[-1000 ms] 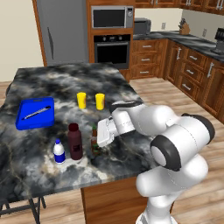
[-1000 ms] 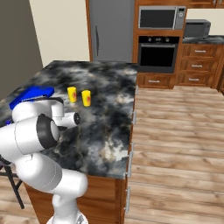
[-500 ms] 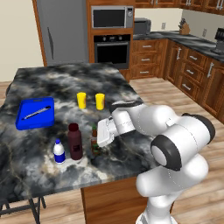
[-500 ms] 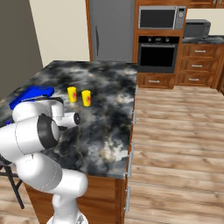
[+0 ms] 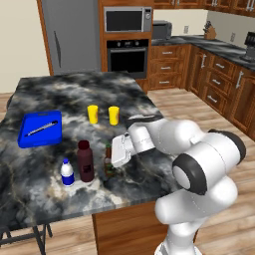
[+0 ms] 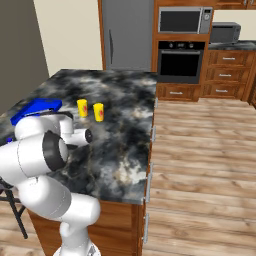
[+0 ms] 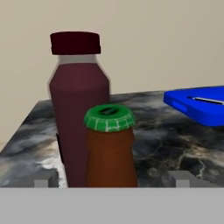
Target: Place the drinks on the dining counter in a tight cluster.
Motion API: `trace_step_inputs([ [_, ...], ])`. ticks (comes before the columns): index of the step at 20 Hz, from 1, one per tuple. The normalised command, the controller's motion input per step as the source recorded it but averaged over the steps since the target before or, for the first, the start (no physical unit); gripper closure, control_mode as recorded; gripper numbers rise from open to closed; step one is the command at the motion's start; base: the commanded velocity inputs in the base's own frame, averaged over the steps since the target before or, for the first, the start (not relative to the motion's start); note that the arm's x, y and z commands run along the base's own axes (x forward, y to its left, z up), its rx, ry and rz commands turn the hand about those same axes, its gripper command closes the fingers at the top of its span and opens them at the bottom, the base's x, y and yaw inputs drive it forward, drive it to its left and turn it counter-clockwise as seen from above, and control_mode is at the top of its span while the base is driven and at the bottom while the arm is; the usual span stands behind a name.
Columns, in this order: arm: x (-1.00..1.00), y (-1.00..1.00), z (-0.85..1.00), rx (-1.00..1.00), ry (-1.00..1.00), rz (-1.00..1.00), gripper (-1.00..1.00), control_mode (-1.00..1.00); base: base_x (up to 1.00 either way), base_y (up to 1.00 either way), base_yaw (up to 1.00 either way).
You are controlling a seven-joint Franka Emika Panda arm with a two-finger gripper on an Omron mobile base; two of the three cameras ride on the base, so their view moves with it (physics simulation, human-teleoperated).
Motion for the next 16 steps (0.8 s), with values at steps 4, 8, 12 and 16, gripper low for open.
trace_step_inputs([
  [4,0.00,-0.38,0.00,0.00,0.00,0.00,-1.00,-1.00,0.00,0.00,0.00],
  [8,0.00,-0.41,0.06,0.00,0.00,0.00,-1.00,-1.00,0.00,0.00,0.00],
  [12,-0.27,-0.27,0.12,0.02,0.00,0.00,-1.00,-1.00,0.00,0.00,0.00],
  [16,-0.23,-0.36,0.29,0.01,0.00,0.00,-1.00,-1.00,0.00,0.00,0.00],
])
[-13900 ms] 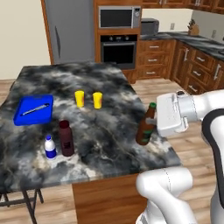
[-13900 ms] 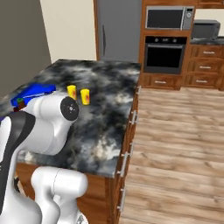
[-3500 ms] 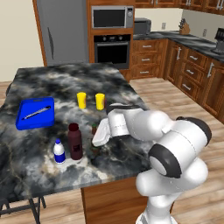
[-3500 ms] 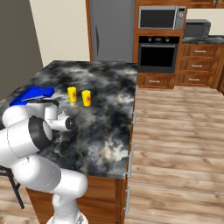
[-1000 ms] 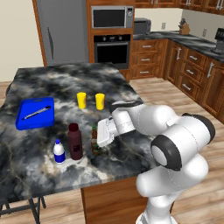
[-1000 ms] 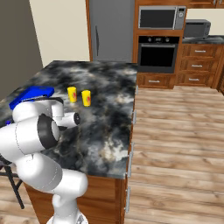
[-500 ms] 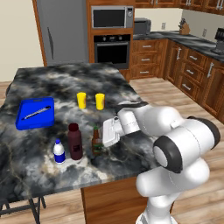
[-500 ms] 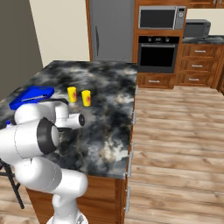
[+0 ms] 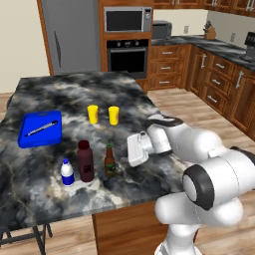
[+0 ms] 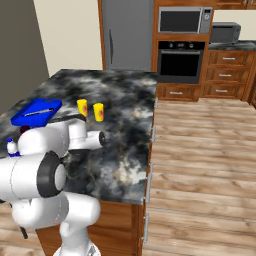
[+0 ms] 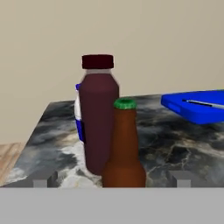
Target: Place the drinks on the dining counter in a tight cluster.
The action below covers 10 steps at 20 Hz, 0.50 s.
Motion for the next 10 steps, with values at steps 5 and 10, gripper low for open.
trace_step_inputs([
  [5,-0.07,-0.56,0.33,-0.03,0.11,-0.11,-1.00,-1.00,0.00,0.00,0.00],
  [10,-0.01,-0.33,0.51,-0.14,0.21,-0.25,-1.00,-1.00,0.00,0.00,0.00],
])
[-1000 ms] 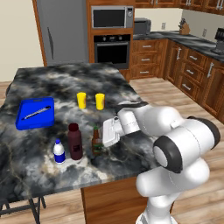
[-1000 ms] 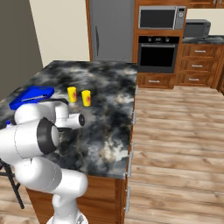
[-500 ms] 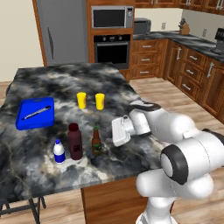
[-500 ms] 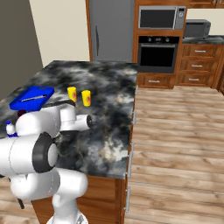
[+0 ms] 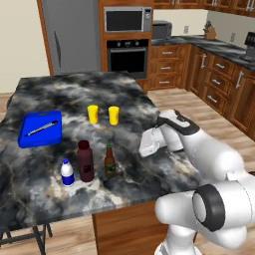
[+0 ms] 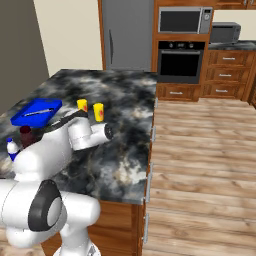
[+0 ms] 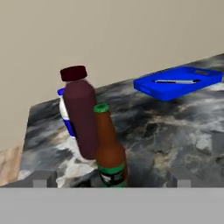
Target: Place the drinks on the dining counter in a tight cluster.
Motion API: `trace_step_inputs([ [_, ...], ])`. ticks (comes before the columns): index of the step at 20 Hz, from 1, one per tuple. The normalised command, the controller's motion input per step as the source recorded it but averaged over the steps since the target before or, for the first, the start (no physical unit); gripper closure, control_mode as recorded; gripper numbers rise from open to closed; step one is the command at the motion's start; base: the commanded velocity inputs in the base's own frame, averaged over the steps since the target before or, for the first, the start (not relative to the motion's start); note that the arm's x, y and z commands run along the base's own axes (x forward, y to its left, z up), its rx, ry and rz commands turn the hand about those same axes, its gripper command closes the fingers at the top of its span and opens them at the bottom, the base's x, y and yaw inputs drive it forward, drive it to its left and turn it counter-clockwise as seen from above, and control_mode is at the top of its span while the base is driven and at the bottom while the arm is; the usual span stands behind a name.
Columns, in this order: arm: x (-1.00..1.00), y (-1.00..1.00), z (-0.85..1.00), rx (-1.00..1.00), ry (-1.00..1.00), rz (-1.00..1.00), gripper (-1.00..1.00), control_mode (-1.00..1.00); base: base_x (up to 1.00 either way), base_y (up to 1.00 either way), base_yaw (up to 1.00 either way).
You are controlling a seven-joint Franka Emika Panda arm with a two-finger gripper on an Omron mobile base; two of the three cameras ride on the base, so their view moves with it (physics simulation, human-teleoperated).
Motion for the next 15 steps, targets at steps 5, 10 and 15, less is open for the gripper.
trace_step_inputs([
  [5,-0.05,-0.17,0.62,-0.20,0.25,-0.34,-1.00,-1.00,0.00,0.00,0.00],
  [10,-0.17,-0.07,0.40,-0.21,0.16,-0.39,-1.00,-1.00,0.00,0.00,0.00],
  [15,-0.51,-0.21,0.09,-0.18,0.02,-0.44,-1.00,-1.00,0.00,0.00,0.00],
])
